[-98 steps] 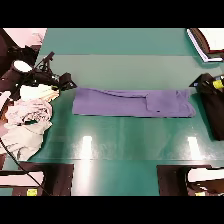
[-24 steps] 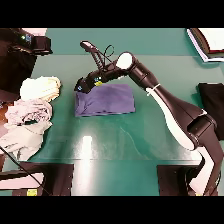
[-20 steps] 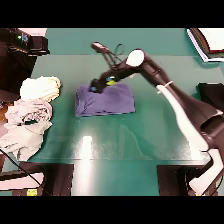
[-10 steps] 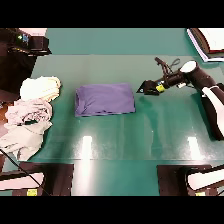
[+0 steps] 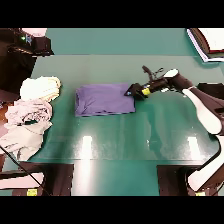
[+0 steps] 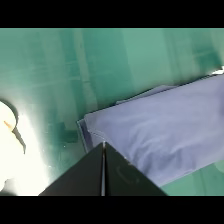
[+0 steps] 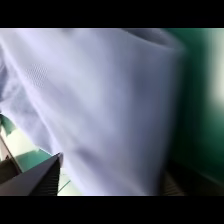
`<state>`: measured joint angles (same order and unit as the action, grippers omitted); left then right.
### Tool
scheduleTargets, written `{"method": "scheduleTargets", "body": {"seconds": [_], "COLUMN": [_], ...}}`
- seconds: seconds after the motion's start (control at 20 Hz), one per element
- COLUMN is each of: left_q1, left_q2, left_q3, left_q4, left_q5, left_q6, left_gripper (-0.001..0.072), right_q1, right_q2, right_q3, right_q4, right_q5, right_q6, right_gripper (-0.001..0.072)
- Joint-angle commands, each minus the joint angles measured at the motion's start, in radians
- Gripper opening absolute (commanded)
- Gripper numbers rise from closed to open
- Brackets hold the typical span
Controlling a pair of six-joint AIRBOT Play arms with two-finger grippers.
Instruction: Fold the shirts.
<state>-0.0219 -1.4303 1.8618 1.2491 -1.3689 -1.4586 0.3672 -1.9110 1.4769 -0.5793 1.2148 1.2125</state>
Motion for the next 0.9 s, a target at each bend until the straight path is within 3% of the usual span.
{"method": "scheduleTargets", "body": {"seconds": [0.0,0.1,0.15,0.2,0.35,0.5,0.85], "left_q1": [0.0,0.0,0.0,-0.003,-0.039,-0.112,-0.264], "left_q2": [-0.001,-0.001,-0.001,-0.001,-0.001,-0.001,-0.001], "left_q3": [0.0,0.0,0.0,0.0,0.0,0.0,0.0], "left_q4": [0.0,0.0,0.0,0.0,0.0,0.0,0.0], "left_q5": [0.0,-0.004,-0.013,-0.022,-0.029,-0.021,0.05], "left_q6": [0.0,0.0,0.0,0.0,0.0,0.011,0.019], "left_gripper": [0.0026,0.0026,0.0026,0.0026,0.0025,0.0025,0.0026], "right_q1": [0.101,0.13,0.135,0.134,0.088,-0.03,-0.534], "right_q2": [-0.074,-0.088,-0.087,-0.087,-0.036,0.095,0.378], "right_q3": [0.103,0.133,0.141,0.151,0.158,0.157,0.156], "right_q4": [0.058,0.055,0.055,0.055,0.018,-0.168,-0.397], "right_q5": [-0.003,-0.005,-0.007,0.002,0.014,0.005,-0.049], "right_q6": [-0.001,-0.003,-0.02,-0.026,-0.019,0.047,0.214], "right_gripper": [0.0488,0.0269,0.0068,0.0016,0.0015,0.0015,0.0015]}}
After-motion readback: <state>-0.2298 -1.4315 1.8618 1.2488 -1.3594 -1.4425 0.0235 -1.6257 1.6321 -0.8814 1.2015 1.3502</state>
